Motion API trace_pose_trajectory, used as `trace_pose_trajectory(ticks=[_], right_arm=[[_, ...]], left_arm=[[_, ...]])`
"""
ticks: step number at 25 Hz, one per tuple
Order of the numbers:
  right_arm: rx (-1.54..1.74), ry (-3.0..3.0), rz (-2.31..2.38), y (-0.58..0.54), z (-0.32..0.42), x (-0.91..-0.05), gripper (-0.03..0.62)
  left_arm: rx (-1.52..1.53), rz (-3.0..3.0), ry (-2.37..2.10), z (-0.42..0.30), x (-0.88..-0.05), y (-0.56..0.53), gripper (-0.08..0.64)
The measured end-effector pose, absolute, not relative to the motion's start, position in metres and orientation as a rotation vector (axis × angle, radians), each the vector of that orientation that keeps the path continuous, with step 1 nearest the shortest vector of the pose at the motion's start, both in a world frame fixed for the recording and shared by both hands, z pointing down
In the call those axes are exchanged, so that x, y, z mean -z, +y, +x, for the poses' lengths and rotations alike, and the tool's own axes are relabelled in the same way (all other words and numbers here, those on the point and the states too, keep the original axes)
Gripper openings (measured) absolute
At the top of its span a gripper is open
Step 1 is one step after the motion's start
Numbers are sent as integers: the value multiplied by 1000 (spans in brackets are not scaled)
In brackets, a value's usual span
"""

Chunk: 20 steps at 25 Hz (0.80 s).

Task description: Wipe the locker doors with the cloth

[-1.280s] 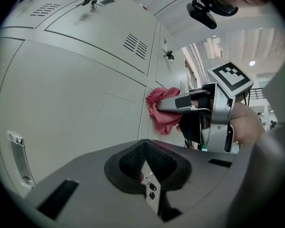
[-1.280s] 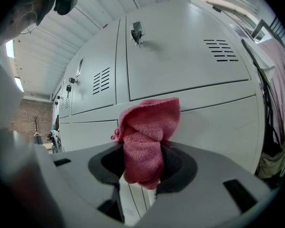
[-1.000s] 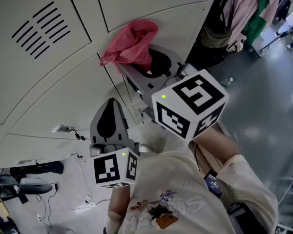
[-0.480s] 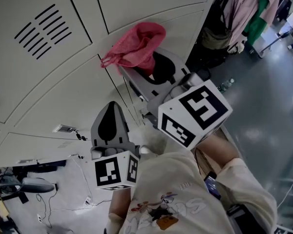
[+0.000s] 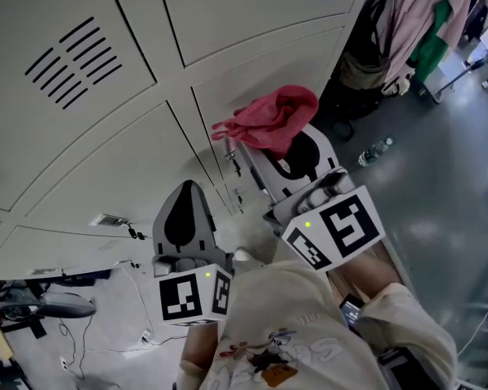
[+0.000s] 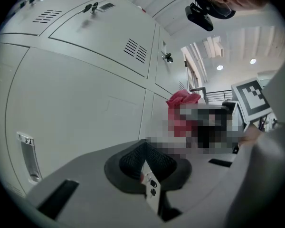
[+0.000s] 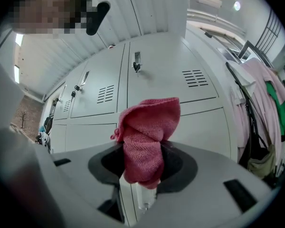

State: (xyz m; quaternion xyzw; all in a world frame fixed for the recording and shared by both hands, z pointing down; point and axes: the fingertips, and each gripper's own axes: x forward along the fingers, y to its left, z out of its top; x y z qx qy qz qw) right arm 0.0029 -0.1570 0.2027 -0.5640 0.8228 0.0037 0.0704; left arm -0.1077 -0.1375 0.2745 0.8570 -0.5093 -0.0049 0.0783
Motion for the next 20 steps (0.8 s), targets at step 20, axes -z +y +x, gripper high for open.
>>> trace_pose_trajectory(ticks=[20], right_arm=[[95, 2530, -1776, -140, 30, -315, 162]], left_arm=[[52, 2553, -1542, -105, -294, -132, 6]])
